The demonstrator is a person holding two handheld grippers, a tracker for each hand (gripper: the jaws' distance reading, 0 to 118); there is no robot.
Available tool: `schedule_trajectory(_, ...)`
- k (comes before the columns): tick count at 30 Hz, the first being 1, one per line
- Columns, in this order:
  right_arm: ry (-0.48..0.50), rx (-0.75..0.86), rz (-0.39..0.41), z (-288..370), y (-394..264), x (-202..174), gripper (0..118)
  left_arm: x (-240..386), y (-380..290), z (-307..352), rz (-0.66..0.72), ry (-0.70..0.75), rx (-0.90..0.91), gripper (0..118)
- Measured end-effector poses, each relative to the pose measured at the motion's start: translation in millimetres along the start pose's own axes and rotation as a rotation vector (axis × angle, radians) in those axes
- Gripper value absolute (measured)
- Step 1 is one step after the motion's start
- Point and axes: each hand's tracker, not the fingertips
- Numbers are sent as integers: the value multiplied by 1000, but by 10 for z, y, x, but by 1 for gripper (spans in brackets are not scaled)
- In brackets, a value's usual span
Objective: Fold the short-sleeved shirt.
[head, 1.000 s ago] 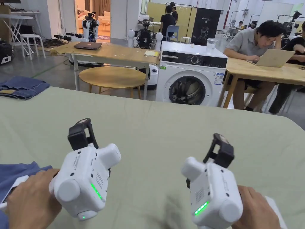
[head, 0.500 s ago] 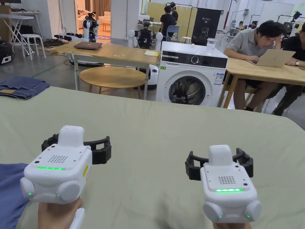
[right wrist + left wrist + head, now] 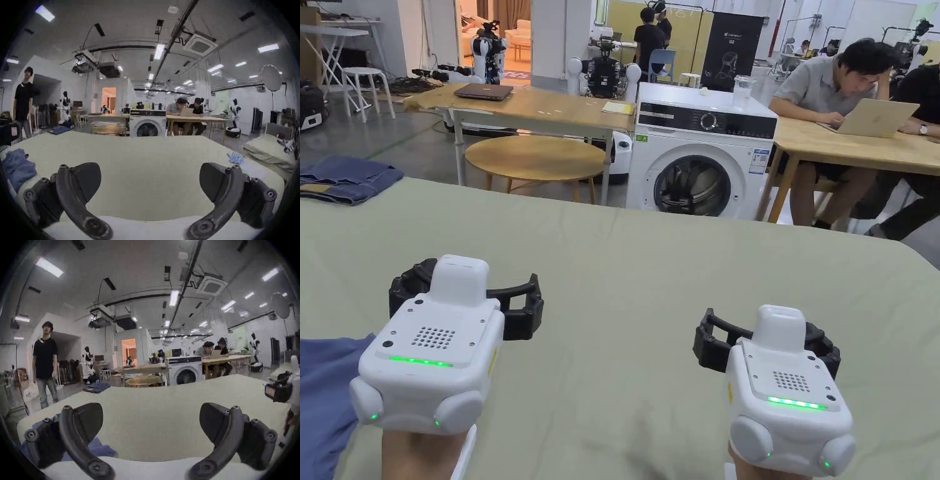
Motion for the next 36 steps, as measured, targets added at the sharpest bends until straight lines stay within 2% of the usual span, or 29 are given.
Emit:
schedule_trajectory(2, -1, 6, 12, 15, 25, -23, 118, 20, -5, 10, -3, -5, 5, 116)
schedule_trajectory(4, 1, 16, 12, 38, 45, -29, 111, 14, 7, 25, 22, -24, 7, 111)
schedule_trajectory(5, 5, 18, 4, 49, 56, -28, 95, 20, 7, 33, 33, -22, 9, 99)
schedule_trajectory(7, 3, 20, -1, 60, 72, -44, 56, 33, 9, 34, 47, -21, 4, 62)
schedule_trajectory(8, 6, 13, 1, 61, 77, -71, 21, 32, 8, 14, 48, -20, -6, 34)
schedule_trajectory(9, -10, 5, 10, 57, 75, -86, 1, 40, 3, 4, 45, -20, -12, 18)
schedule_trajectory(11, -33, 9, 10, 72, 52, -90, 0, 78, -9, 3, 22, -8, -26, 1)
schedule_trajectory(12, -25, 8, 4, 77, 47, -84, 0, 82, -8, 22, 16, -7, -21, 0)
schedule_trajectory(14, 27, 11, -11, 100, 34, -59, 0, 110, -23, 67, -1, 1, 5, 0)
schedule_trajectory(17, 9, 20, 17, 152, 30, -122, 0, 106, -35, 79, 0, -22, 4, 0)
schedule_trajectory(25, 47, 14, 1, 193, 150, -267, 0, -177, -37, 91, 39, 16, -67, 0)
schedule_trajectory(30, 131, 10, 1, 198, 220, -611, 0, -620, 3, 197, 34, 82, -107, 0)
schedule_trajectory(36, 259, 4, 23, 242, 250, -1246, 0, -1315, 35, 419, 19, 193, -175, 0)
